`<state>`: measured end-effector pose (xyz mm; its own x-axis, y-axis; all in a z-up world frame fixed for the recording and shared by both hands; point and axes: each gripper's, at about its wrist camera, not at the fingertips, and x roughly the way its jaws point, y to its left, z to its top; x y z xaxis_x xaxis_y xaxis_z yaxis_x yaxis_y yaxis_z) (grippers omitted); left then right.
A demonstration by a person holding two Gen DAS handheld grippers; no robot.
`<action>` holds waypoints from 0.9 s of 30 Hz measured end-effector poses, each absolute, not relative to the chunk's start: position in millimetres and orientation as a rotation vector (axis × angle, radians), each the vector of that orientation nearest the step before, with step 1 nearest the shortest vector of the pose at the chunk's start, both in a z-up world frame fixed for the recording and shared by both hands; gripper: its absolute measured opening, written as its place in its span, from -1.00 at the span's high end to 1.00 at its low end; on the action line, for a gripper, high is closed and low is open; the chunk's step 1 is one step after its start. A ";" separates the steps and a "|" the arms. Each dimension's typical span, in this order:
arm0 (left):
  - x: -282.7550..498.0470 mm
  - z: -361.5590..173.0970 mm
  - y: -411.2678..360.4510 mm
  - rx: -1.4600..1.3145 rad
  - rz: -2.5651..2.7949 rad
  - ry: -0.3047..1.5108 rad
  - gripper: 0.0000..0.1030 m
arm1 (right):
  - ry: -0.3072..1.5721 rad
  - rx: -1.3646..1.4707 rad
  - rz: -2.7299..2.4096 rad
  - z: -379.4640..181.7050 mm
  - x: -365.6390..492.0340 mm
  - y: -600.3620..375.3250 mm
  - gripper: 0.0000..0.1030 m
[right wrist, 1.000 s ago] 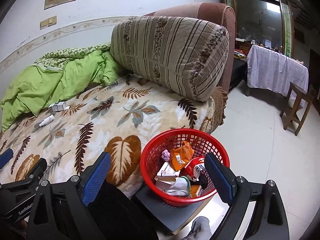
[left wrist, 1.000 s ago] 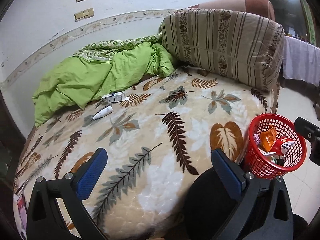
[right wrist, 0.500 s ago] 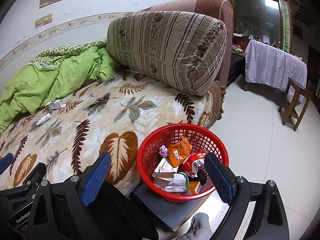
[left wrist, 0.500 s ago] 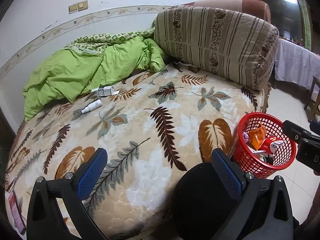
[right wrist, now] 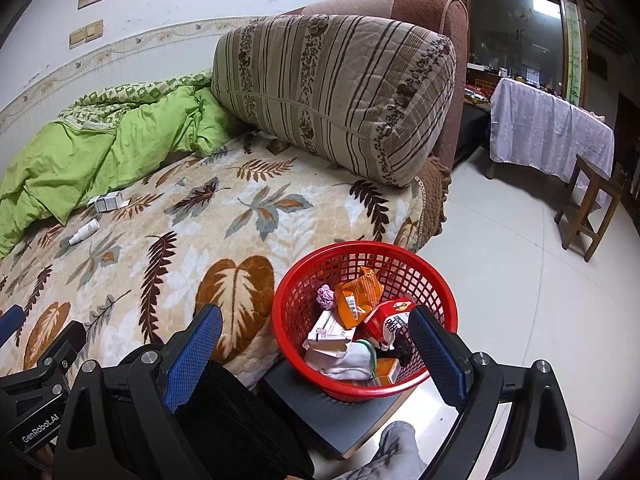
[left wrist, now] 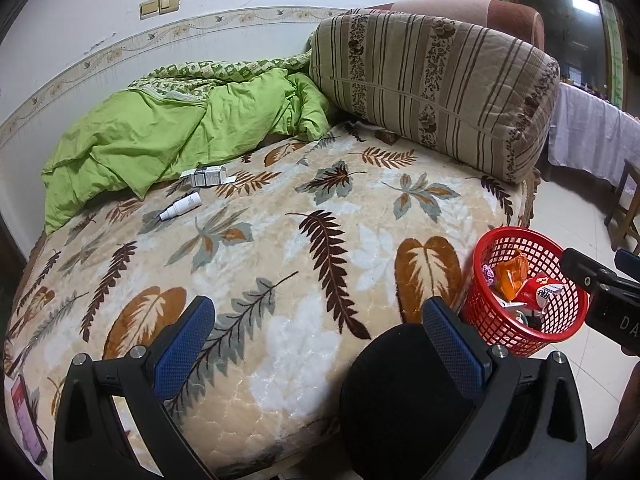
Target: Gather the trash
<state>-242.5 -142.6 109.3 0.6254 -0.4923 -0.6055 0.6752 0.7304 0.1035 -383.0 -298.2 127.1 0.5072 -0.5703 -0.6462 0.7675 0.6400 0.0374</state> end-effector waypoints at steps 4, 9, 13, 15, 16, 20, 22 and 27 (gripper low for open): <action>-242.4 109.7 -142.7 0.339 -0.686 0.585 -1.00 | 0.641 0.342 -0.826 127.2 -383.1 -297.9 -0.85; -244.4 107.0 -143.8 0.342 -0.690 0.585 -1.00 | 0.643 0.344 -0.827 126.7 -383.0 -298.0 -0.85; -245.1 106.7 -144.5 0.342 -0.691 0.587 -1.00 | 0.644 0.345 -0.827 125.7 -383.0 -298.4 -0.85; -246.5 105.3 -145.2 0.342 -0.691 0.588 -1.00 | 0.644 0.345 -0.827 125.5 -383.1 -298.4 -0.85; -245.6 105.8 -144.8 0.341 -0.693 0.588 -1.00 | 0.645 0.345 -0.827 125.7 -382.9 -298.5 -0.85; -246.1 105.5 -145.1 0.341 -0.692 0.587 -1.00 | 0.646 0.346 -0.828 125.3 -383.0 -298.4 -0.85; -245.7 105.6 -144.8 0.341 -0.692 0.588 -1.00 | 0.647 0.345 -0.827 125.6 -382.8 -298.6 -0.85; -245.6 105.5 -144.8 0.339 -0.693 0.590 -1.00 | 0.648 0.347 -0.827 125.4 -382.6 -298.9 -0.85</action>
